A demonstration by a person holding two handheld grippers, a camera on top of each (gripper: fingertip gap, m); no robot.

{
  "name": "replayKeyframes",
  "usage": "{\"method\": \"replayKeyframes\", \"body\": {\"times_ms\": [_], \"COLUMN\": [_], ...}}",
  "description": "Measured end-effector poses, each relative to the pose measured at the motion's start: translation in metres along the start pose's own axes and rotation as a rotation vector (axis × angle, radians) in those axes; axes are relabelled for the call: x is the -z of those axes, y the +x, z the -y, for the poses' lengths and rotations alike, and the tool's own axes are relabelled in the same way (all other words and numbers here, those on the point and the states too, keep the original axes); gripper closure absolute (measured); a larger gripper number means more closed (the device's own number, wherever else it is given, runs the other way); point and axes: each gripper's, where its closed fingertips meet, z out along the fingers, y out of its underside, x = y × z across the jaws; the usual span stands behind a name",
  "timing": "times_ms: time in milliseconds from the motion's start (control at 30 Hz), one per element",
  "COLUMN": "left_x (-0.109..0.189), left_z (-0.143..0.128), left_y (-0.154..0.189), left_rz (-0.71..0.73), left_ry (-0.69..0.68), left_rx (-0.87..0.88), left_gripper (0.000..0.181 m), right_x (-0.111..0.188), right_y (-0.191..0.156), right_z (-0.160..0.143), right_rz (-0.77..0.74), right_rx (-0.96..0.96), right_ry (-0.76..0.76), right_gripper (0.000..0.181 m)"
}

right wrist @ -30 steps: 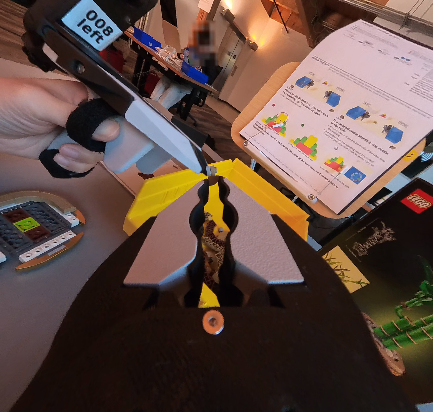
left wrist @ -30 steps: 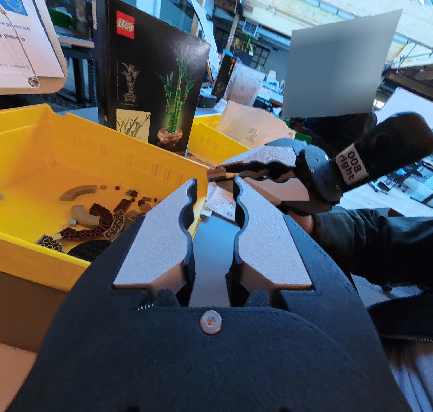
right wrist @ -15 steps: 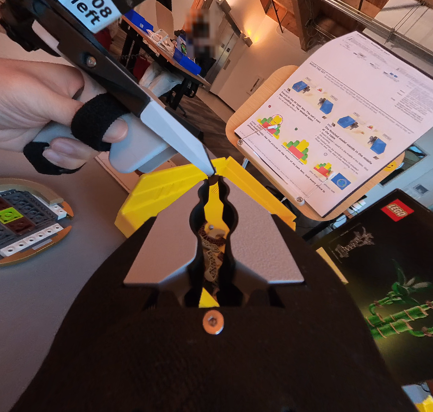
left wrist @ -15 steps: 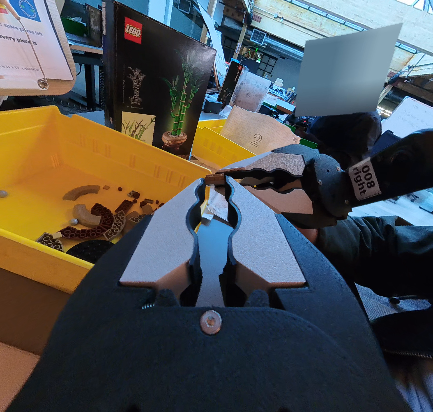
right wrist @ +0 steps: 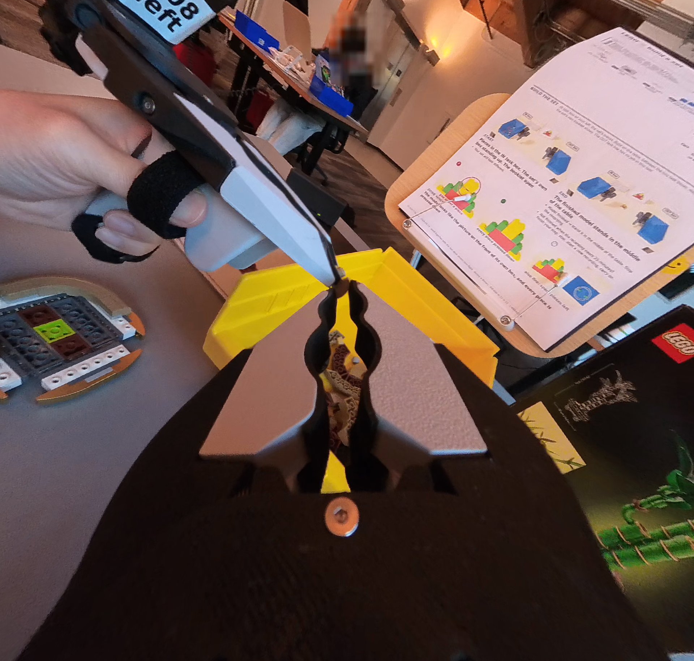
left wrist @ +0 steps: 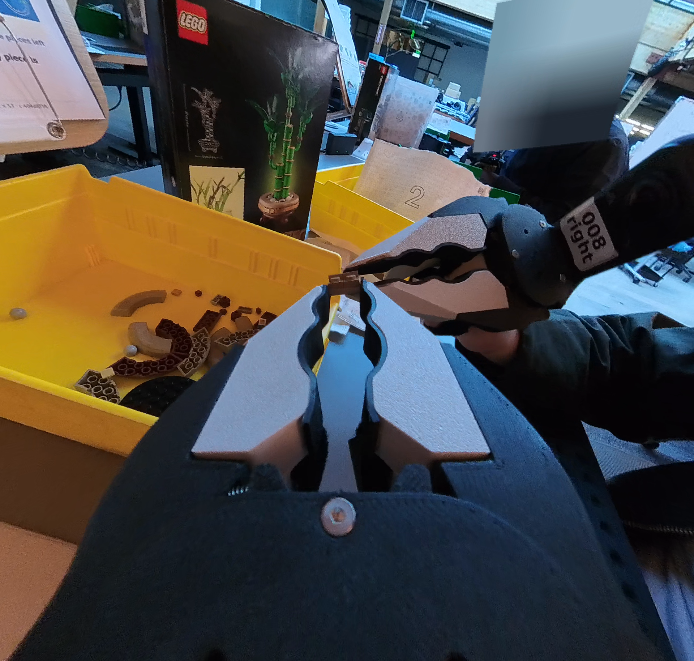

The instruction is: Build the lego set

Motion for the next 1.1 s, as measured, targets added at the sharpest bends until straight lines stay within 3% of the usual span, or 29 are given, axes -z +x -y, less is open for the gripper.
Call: {"method": "replayKeyframes", "body": {"times_ms": [167,267,367,500,667,867,967,1100], "left_x": [0.001,-0.007,-0.011,-0.004,0.007,0.021,0.031,0.042], "left_z": [-0.005,-0.027,-0.027,-0.014,0.003,0.021,0.033,0.045], "left_y": [0.001,0.006,0.013,0.013,0.023,0.017,0.015,0.012], "left_rz": [-0.023,-0.038,-0.062,-0.11,-0.175,-0.152,-0.134,-0.117], "left_ry": [-0.054,-0.168,-0.155,-0.076,-0.005,0.043,0.076,0.104], "left_rx": [-0.043,-0.122,-0.131,-0.086,-0.154,-0.168,-0.181,-0.195], "left_gripper": [0.167,0.166,0.166,0.166,0.167,0.166,0.167,0.167], "right_x": [0.001,0.006,0.013,0.016,0.021,0.036,0.031,0.016], "right_y": [-0.002,0.014,0.025,0.027,0.025,0.021,0.017,0.004], "right_z": [-0.001,0.003,0.001,0.003,0.013,0.036,0.029,0.007], "right_rz": [0.071,0.059,0.082,0.155,0.339,0.507,0.4,0.059], "right_rx": [-0.078,-0.15,-0.214,-0.349,-0.636,-0.761,-0.54,0.178], "right_ry": [0.012,0.051,0.071,0.128,0.267,0.484,0.44,0.235], "right_gripper": [0.178,0.178,0.178,0.177,0.177,0.177,0.176,0.176]}}
